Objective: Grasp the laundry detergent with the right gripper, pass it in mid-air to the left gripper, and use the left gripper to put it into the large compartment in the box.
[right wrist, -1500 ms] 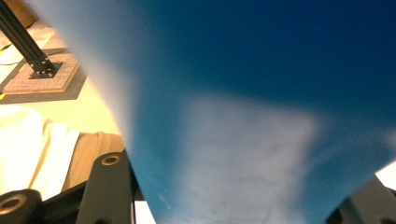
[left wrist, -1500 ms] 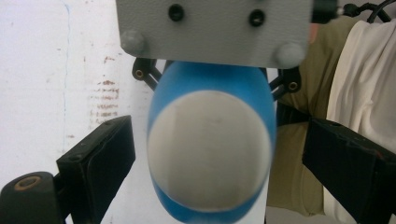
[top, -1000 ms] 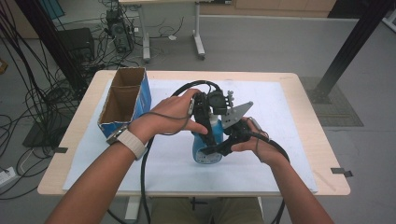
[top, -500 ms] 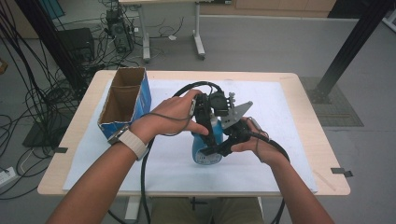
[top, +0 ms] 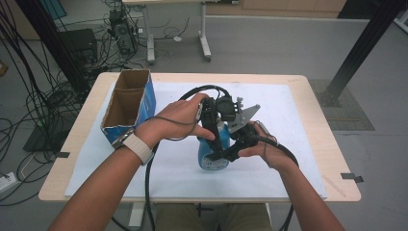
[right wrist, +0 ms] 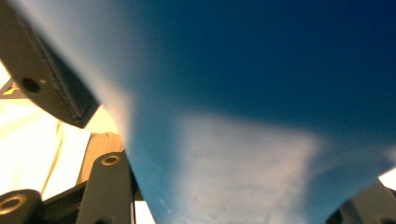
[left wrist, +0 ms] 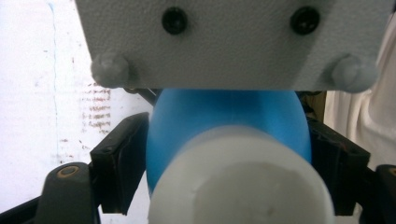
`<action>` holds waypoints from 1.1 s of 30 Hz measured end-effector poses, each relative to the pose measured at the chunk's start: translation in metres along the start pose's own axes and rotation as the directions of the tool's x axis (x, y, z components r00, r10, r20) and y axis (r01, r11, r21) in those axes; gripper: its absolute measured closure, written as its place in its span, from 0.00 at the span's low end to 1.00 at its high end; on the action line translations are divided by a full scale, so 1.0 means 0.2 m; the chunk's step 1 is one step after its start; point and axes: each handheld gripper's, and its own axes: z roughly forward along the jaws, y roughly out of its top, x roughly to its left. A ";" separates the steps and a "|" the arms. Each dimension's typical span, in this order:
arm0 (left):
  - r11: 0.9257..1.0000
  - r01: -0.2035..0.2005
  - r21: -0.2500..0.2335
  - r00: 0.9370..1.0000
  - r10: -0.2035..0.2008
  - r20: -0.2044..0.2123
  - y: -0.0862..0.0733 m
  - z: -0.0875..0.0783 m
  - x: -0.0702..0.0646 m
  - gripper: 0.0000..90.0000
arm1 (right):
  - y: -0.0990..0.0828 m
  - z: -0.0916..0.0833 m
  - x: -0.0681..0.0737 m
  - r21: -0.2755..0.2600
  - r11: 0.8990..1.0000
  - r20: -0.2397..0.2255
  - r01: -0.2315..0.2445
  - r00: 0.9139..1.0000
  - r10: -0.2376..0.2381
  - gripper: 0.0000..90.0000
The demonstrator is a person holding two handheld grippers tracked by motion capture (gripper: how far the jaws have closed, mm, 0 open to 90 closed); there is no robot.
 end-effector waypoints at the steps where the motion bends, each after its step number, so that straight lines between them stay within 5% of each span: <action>1: 1.000 0.000 0.001 1.000 0.000 0.000 0.00 0.00 0.00 0.27 | 0.00 0.00 0.00 0.001 1.000 0.000 0.001 1.000 -0.001 0.48; 33: 0.999 -0.026 0.024 1.000 0.026 0.009 0.00 0.02 -0.01 0.42 | 0.01 0.01 0.01 0.015 1.000 -0.007 0.007 1.000 -0.007 0.48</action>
